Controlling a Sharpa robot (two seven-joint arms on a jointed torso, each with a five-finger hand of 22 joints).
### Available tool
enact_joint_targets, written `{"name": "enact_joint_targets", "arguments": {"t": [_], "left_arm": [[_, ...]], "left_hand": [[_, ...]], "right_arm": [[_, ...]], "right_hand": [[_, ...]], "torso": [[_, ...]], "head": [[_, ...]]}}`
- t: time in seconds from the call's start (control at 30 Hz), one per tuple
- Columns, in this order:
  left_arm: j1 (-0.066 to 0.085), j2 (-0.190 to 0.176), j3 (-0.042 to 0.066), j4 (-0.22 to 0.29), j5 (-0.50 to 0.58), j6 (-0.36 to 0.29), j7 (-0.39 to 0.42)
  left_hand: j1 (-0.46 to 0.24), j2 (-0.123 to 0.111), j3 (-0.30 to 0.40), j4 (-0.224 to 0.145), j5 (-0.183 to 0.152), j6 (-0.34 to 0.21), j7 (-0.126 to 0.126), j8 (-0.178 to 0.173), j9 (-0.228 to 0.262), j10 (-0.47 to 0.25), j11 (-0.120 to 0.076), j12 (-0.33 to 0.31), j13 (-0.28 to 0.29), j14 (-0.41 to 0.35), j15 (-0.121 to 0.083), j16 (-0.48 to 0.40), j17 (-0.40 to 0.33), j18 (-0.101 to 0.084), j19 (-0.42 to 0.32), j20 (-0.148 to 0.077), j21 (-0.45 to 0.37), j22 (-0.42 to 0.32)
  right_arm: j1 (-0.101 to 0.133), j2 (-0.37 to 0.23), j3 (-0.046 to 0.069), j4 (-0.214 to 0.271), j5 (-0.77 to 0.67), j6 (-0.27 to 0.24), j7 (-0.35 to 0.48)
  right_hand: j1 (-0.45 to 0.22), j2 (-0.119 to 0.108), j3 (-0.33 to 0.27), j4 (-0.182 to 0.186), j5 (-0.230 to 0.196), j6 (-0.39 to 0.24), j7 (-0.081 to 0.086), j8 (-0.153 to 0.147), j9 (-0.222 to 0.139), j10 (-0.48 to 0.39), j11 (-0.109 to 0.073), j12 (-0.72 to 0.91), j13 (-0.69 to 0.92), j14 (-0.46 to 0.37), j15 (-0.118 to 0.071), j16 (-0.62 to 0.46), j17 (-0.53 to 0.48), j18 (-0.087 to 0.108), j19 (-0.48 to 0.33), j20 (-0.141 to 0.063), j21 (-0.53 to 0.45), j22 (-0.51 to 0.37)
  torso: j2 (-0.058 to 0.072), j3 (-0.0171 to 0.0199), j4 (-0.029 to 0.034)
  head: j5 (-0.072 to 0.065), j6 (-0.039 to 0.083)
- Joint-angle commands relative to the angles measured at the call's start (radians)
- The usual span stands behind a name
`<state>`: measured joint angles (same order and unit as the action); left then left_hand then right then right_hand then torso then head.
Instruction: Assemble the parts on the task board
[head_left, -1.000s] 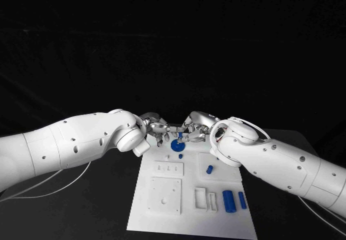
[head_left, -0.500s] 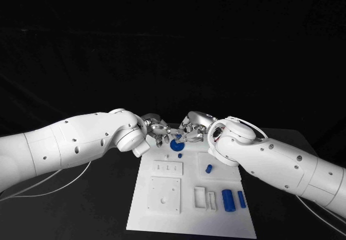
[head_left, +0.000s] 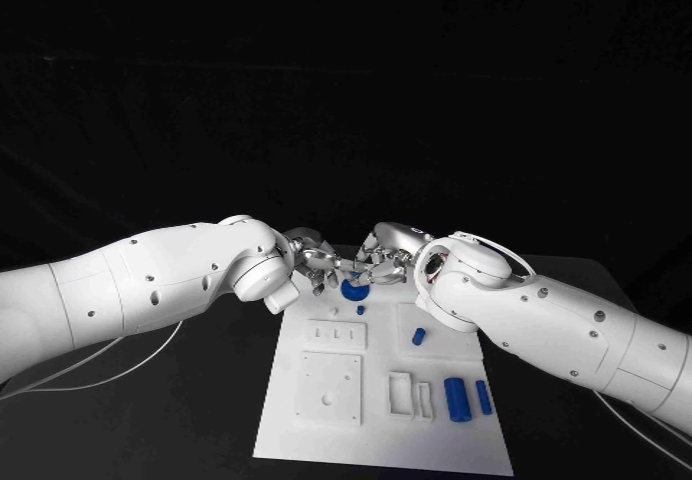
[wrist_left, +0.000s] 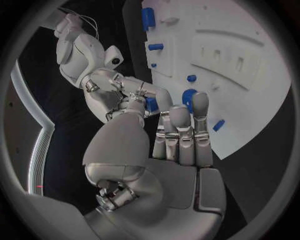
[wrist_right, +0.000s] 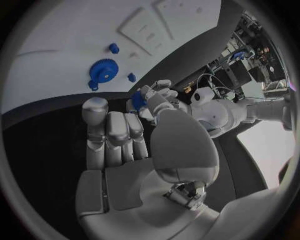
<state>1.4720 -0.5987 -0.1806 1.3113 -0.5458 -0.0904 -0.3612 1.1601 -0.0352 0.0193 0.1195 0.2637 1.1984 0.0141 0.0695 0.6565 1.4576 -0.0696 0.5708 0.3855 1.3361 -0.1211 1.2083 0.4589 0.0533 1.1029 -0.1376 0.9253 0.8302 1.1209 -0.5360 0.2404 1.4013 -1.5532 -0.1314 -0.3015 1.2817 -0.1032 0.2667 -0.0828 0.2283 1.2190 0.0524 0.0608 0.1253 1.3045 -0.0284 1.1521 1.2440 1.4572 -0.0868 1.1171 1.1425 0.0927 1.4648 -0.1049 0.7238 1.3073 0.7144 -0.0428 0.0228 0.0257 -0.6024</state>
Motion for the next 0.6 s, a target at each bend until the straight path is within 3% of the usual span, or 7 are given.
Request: {"name": "enact_joint_targets", "arguments": {"t": [0.03,0.07,0.3,0.5,0.57,0.6], "left_arm": [[0.002,0.002,0.0,0.001,0.007,0.016,-0.004],[0.002,0.002,0.0,0.001,0.009,0.016,-0.003],[0.002,0.003,0.0,0.0,0.014,0.019,0.0],[0.002,0.005,0.0,-0.004,0.022,0.018,0.003],[0.002,0.006,0.0,-0.004,0.023,0.018,0.004],[0.002,0.006,0.0,-0.004,0.023,0.018,0.004]], "left_hand": [[0.02,0.029,0.0,-0.026,0.061,-0.005,-0.01,-0.003,-0.001,-0.006,-0.005,0.002,0.001,-0.004,-0.001,0.003,-0.001,-0.009,0.006,-0.002,-0.007,0.005],[0.03,0.039,0.003,-0.039,0.09,-0.008,-0.011,-0.004,-0.003,-0.007,-0.005,0.001,0.0,-0.005,-0.002,0.003,-0.002,-0.009,0.006,-0.002,-0.009,0.006],[0.063,0.074,0.038,-0.106,0.205,-0.017,-0.012,-0.003,-0.011,-0.008,-0.006,-0.002,-0.001,-0.005,-0.002,0.003,-0.001,-0.011,0.007,-0.003,-0.015,0.02],[0.058,0.097,0.101,-0.168,0.268,-0.026,-0.004,-0.002,0.002,-0.007,-0.004,-0.008,-0.005,-0.006,-0.001,0.003,-0.002,-0.01,0.006,-0.002,-0.023,0.035],[0.048,0.101,0.131,-0.193,0.274,-0.028,-0.002,-0.002,0.008,-0.007,-0.002,-0.009,-0.006,-0.007,0.0,0.003,-0.002,-0.008,0.006,-0.002,-0.025,0.042],[0.058,0.11,0.177,-0.212,0.188,-0.032,0.0,-0.004,0.008,-0.008,-0.002,-0.012,-0.007,-0.007,-0.002,0.003,-0.001,-0.008,0.006,-0.003,-0.026,0.045]], "right_arm": [[0.0,0.003,0.001,0.0,-0.016,0.02,0.001],[0.0,0.003,0.001,0.0,-0.016,0.021,0.001],[0.0,0.004,0.001,0.0,-0.017,0.023,0.001],[0.0,0.005,0.0,-0.002,-0.017,0.026,0.0],[0.0,0.005,0.0,-0.003,-0.017,0.026,0.0],[0.0,0.005,0.0,-0.003,-0.017,0.026,0.0]], "right_hand": [[0.003,-0.009,-0.001,0.007,0.006,0.005,-0.001,0.003,0.001,0.004,-0.003,-0.006,-0.001,0.001,-0.007,-0.004,-0.001,-0.01,0.052,-0.008,-0.003,0.084],[0.003,-0.009,-0.001,0.007,0.006,0.005,-0.001,0.003,0.001,0.004,-0.003,-0.006,-0.001,0.001,-0.007,-0.004,-0.001,-0.01,0.052,-0.008,-0.003,0.084],[0.003,-0.009,-0.001,0.007,0.006,0.005,-0.001,0.003,0.001,0.004,-0.003,-0.006,-0.001,0.001,-0.007,-0.004,-0.001,-0.01,0.052,-0.008,-0.003,0.084],[0.003,-0.009,-0.001,0.007,0.006,0.005,-0.001,0.003,0.001,0.004,-0.003,-0.006,-0.001,0.001,-0.007,-0.004,-0.001,-0.01,0.052,-0.008,-0.003,0.084],[0.003,-0.009,-0.001,0.007,0.006,0.005,-0.001,0.003,0.001,0.004,-0.003,-0.006,-0.001,0.001,-0.007,-0.004,-0.001,-0.01,0.052,-0.008,-0.003,0.084],[0.003,-0.009,-0.001,0.007,0.006,0.005,-0.001,0.003,0.001,0.004,-0.003,-0.006,-0.001,0.001,-0.007,-0.004,-0.001,-0.01,0.052,-0.008,-0.003,0.084]], "torso": [[-0.001,0.0004,0.0003],[0.0,0.0005,0.0005],[0.0,0.0004,0.0002],[0.0,-0.0003,-0.0009],[0.0,0.0001,-0.0003],[0.0,0.0005,0.0]], "head": [[0.002,0.002],[0.002,0.002],[0.003,0.0],[0.002,-0.001],[0.002,-0.001],[0.002,-0.001]]}}
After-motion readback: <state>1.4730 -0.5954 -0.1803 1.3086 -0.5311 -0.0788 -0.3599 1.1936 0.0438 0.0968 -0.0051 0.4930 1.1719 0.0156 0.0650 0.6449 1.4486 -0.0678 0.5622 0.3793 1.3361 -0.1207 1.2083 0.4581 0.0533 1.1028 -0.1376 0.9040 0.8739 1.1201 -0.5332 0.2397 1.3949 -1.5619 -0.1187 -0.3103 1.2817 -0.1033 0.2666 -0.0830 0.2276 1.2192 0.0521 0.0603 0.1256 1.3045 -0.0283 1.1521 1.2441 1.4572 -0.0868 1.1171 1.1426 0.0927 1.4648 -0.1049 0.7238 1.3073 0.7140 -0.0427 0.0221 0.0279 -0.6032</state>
